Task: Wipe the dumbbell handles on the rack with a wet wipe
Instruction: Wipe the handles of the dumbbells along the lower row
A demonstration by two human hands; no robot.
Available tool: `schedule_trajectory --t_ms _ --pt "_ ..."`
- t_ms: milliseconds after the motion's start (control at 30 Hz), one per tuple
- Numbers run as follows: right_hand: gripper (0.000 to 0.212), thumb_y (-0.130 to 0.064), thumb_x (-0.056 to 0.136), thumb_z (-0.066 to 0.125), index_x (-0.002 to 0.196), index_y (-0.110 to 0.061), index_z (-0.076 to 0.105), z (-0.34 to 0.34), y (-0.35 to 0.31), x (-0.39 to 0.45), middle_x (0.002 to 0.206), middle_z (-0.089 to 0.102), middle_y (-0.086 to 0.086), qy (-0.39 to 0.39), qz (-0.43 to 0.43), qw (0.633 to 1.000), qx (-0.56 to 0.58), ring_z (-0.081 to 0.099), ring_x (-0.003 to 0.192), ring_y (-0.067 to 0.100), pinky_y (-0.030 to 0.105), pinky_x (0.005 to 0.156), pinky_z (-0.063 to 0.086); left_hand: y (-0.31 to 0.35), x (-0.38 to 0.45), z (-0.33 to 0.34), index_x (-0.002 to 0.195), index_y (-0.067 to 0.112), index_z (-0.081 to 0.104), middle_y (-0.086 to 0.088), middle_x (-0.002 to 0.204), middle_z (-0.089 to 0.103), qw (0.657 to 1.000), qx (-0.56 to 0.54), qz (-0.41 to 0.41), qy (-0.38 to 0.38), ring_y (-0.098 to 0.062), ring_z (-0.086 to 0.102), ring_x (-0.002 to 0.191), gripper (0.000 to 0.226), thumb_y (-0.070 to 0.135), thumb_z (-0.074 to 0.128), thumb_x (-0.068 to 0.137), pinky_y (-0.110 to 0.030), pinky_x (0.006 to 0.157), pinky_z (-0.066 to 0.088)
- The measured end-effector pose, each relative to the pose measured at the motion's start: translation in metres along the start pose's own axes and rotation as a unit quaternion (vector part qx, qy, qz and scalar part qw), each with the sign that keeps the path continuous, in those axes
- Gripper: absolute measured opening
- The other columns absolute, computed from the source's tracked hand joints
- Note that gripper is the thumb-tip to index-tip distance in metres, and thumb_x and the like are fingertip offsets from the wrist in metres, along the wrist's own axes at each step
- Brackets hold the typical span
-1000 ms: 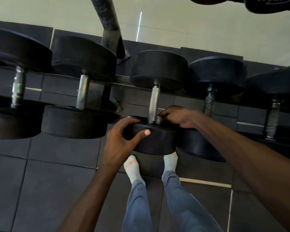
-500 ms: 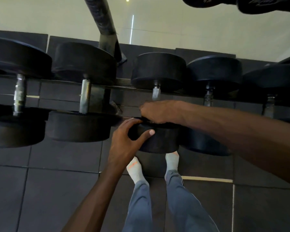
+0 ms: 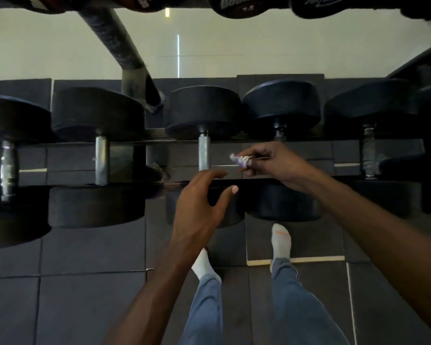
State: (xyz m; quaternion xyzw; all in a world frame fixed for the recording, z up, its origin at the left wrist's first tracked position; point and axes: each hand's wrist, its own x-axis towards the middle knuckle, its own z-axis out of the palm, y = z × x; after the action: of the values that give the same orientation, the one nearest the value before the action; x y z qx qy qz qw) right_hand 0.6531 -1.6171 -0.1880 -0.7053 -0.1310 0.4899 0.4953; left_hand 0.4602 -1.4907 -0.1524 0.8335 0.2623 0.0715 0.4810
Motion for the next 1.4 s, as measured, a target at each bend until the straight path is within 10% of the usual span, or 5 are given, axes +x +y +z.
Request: schedule_trajectory --t_ms 267,400,600,1033,1400 --pt "0.014 -0.009 0.097 0.065 0.105 -0.005 0.075 -0.076 0.021 -0.036 0.111 0.076 0.008 0.041 0.060 0.983 0.167 0.069 0.111 0.018 0.029 0.099 0.054 0.042 0.014 0.096 0.114 0.021 0.071 0.010 0.107 0.071 0.999 0.002 -0.032 -0.032 -0.002 0.065 0.101 0.028 0.042 0.071 0.095 -0.033 0.089 0.055" --pt "0.020 0.006 0.091 0.067 0.104 -0.007 0.074 -0.103 0.030 -0.036 0.101 0.075 0.007 0.087 0.019 0.995 0.049 0.072 0.086 0.006 0.019 0.072 0.057 0.051 0.012 0.124 0.104 0.026 0.072 0.014 0.099 0.070 0.999 0.013 -0.048 -0.014 -0.004 0.064 0.099 0.025 0.048 0.062 0.099 -0.038 0.086 0.054" --pt "0.044 0.000 0.071 0.084 0.111 -0.015 0.074 -0.114 0.026 -0.015 0.100 0.075 0.004 0.074 -0.057 0.982 -0.163 0.072 0.091 0.015 0.032 0.087 0.059 0.056 0.002 0.135 0.099 0.026 0.073 0.015 0.096 0.069 0.996 0.003 -0.077 0.051 -0.007 0.065 0.098 0.017 0.042 0.069 0.097 -0.035 0.084 0.054" --pt "0.016 -0.010 0.082 0.061 0.090 -0.014 0.074 -0.108 0.032 0.008 0.097 0.068 0.000 -0.227 -0.297 0.733 -0.568 0.060 0.098 0.023 0.045 0.086 0.051 0.051 -0.002 0.146 0.102 0.020 0.073 0.009 0.099 0.069 0.991 -0.029 -0.096 0.093 -0.009 0.067 0.098 0.019 0.038 0.073 0.096 -0.033 0.086 0.055" --pt "0.021 -0.033 0.080 0.038 0.083 -0.031 0.059 -0.090 0.008 0.011 0.083 0.063 -0.001 -0.283 -0.172 0.714 -0.617 0.065 0.079 0.023 0.045 0.070 0.057 0.046 0.001 0.138 0.106 0.023 0.074 0.012 0.102 0.070 0.991 -0.053 -0.104 0.065 -0.007 0.067 0.101 0.026 0.045 0.074 0.093 -0.035 0.088 0.056"
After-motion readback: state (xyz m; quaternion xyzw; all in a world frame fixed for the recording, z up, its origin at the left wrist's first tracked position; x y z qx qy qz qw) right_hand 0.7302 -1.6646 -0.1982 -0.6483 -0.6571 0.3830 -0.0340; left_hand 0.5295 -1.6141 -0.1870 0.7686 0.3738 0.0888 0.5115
